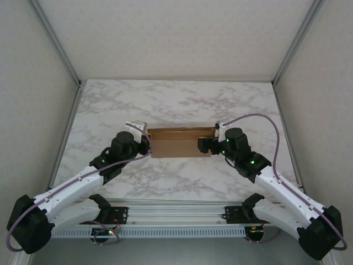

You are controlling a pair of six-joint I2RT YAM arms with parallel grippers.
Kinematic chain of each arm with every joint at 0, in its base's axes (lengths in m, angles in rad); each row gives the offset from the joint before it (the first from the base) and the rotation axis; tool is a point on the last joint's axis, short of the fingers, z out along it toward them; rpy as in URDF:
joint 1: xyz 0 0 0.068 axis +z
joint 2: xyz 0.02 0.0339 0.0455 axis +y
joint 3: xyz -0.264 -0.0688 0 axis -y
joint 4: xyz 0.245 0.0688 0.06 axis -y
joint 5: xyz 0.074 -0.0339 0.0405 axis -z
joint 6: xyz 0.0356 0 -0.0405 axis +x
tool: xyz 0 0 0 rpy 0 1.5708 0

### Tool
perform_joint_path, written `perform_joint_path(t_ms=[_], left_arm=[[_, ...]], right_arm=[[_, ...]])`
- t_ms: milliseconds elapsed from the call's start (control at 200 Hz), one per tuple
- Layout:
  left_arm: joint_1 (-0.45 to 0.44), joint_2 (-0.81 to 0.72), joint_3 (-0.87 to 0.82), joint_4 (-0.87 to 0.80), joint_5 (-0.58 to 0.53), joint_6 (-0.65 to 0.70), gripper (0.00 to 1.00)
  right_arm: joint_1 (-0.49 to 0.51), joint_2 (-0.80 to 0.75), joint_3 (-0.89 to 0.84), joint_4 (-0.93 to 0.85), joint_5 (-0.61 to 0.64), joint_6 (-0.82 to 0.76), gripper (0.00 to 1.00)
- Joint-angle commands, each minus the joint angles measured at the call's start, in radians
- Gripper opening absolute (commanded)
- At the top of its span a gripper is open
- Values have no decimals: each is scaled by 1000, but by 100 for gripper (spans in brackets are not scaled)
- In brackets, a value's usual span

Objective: Fold the paper box

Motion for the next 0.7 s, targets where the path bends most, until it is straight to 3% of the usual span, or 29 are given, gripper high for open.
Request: perform_joint_path(t_ms=[0, 215, 365, 461, 546, 641, 696], left_arm=[[-15, 30, -18, -180, 12, 3, 0], [-15, 29, -18, -180, 11, -2, 0], [-17, 30, -18, -177, 11, -3, 0], [-16, 27, -17, -179, 10, -2, 0], [-17, 25, -18, -179, 9, 0, 0], [-17, 23, -19, -180, 10, 0, 0], [-17, 21, -18, -181, 10, 0, 0]], right_arm=[[3, -32, 14, 4, -25, -22, 99], [3, -99, 74, -68, 120, 18, 99], [2, -129, 196, -177, 5, -22, 98], [1, -83, 287, -254, 37, -8, 81], [-8, -35, 360, -320, 115, 79, 56], [-44, 85, 503, -478, 111, 157, 44], [-77, 150, 573, -547, 50, 197, 44]])
